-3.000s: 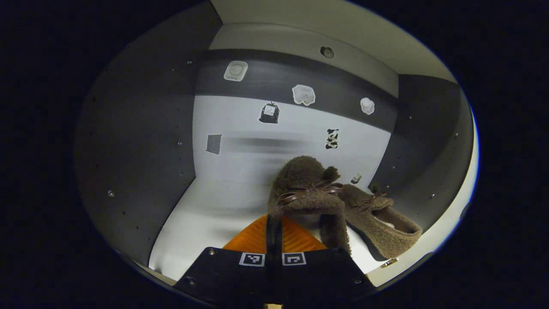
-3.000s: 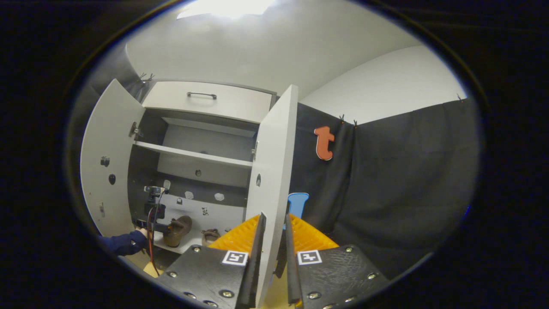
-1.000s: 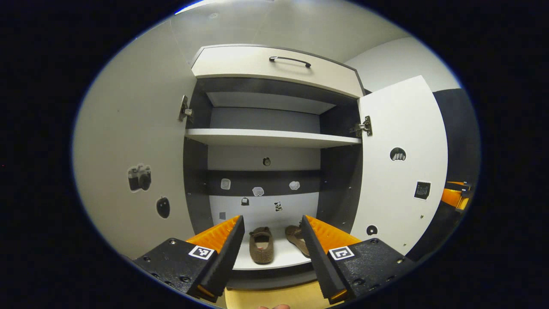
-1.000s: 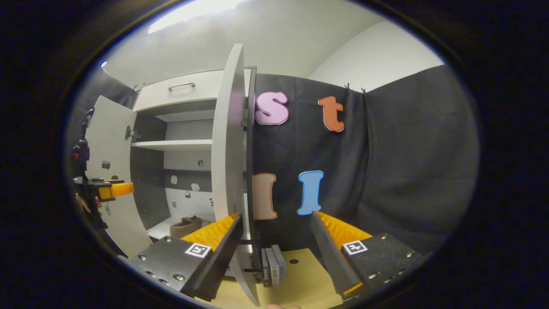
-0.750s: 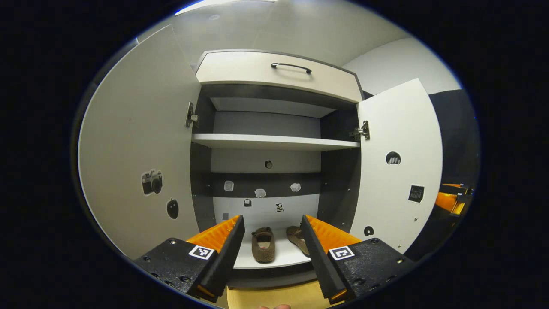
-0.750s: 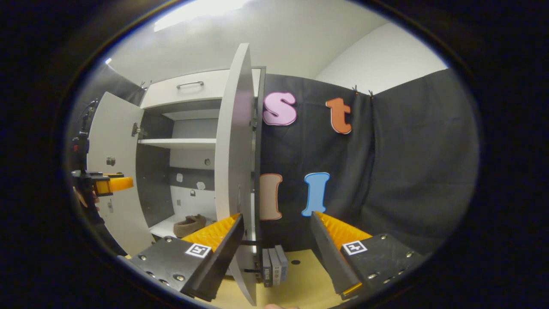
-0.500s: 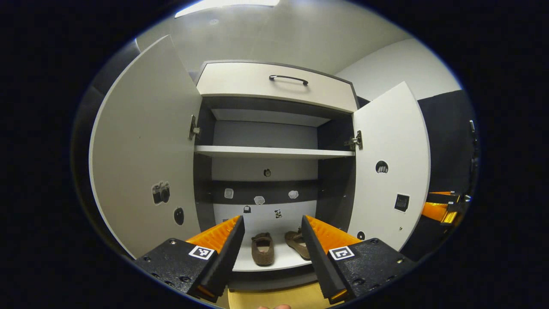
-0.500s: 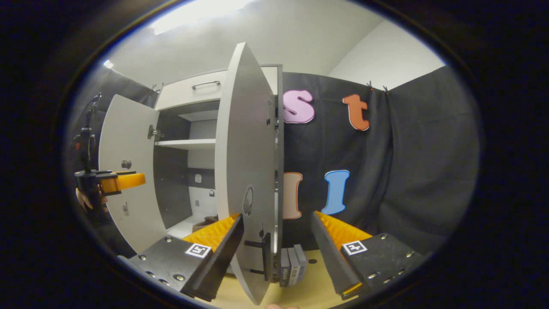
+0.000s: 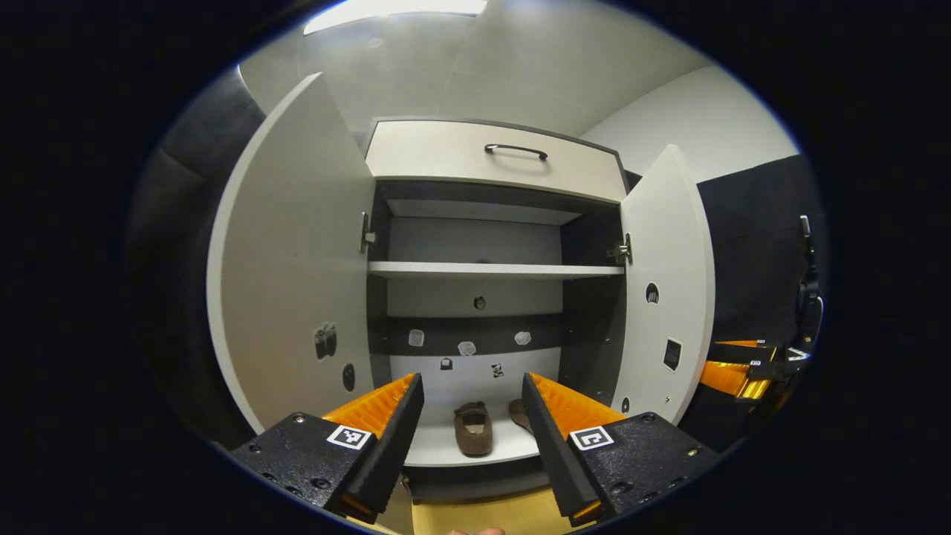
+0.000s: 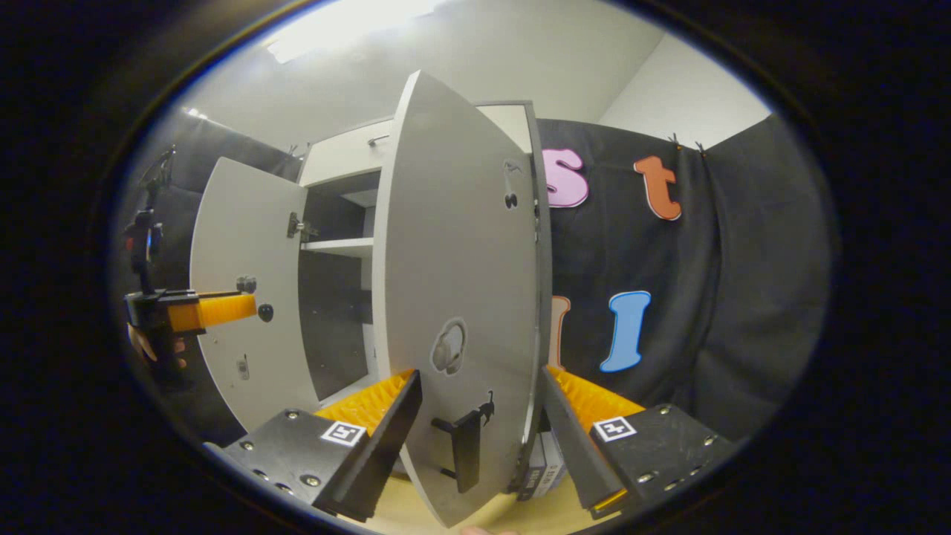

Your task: Grab one shoe with the right hand and put it into the shoe cabinet, grab the other shoe with the left hand and put it into the shoe cabinet; then close the right door with the right hand and the left door with the left hand.

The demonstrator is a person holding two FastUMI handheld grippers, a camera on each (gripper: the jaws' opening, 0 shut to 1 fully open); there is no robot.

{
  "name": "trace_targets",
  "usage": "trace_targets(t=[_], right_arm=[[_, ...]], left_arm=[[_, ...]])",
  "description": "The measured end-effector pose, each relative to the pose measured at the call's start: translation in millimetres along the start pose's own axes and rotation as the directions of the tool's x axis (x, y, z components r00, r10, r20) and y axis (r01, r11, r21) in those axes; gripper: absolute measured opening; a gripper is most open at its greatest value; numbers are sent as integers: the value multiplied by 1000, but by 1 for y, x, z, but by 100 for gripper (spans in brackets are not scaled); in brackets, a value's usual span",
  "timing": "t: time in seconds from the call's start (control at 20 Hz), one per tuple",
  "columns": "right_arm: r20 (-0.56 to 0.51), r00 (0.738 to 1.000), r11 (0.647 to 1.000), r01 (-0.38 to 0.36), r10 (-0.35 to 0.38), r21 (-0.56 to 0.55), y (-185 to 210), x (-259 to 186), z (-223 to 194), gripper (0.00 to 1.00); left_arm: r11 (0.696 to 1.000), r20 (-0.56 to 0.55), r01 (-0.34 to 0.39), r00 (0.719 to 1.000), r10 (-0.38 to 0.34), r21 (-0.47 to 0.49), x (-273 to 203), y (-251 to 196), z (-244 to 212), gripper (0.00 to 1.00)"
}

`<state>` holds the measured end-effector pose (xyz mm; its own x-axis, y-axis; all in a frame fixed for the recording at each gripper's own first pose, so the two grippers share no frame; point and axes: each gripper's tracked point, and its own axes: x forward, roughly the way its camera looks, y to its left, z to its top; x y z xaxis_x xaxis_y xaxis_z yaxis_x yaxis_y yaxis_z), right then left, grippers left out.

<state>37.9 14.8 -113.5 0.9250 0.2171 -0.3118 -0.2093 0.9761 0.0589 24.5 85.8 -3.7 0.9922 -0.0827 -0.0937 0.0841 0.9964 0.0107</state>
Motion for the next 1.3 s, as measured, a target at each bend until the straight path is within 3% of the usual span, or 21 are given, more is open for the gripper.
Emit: trace_targets(t=[0.45, 0.5, 0.65, 0.75, 0.85, 1.05, 1.1, 1.3], right_arm=[[-20, 990, 988, -141, 142, 71, 70, 39, -9, 93], [-19, 987, 985, -155, 157, 77, 77, 43, -9, 93], [-9, 982, 978, -184, 186, 93, 93, 47, -6, 99], [-10, 979, 974, -200, 203, 109, 102, 50, -7, 93], [-8, 978, 972, -205, 207, 117, 105, 53, -7, 93], [3, 980, 972, -198, 199, 125, 109, 57, -6, 95], [2, 981, 973, -193, 195, 127, 109, 58, -7, 95], [-3, 984, 976, -176, 178, 131, 110, 57, -9, 92]], left_arm=[[999, 19, -31, 999, 31, 15, -30, 33, 11, 82], [999, 17, -38, 999, 37, 17, -36, 36, 11, 77], [998, 17, -54, 998, 54, 13, -54, 45, 14, 82], [997, 31, -77, 997, 76, 15, -67, 57, 20, 77], [995, 40, -102, 994, 101, 14, -78, 70, 23, 82], [984, 36, -180, 983, 180, 2, -99, 105, 22, 77], [980, 32, -197, 980, 197, -2, -101, 113, 21, 82], [965, 29, -263, 964, 263, -8, -101, 150, 19, 82]])
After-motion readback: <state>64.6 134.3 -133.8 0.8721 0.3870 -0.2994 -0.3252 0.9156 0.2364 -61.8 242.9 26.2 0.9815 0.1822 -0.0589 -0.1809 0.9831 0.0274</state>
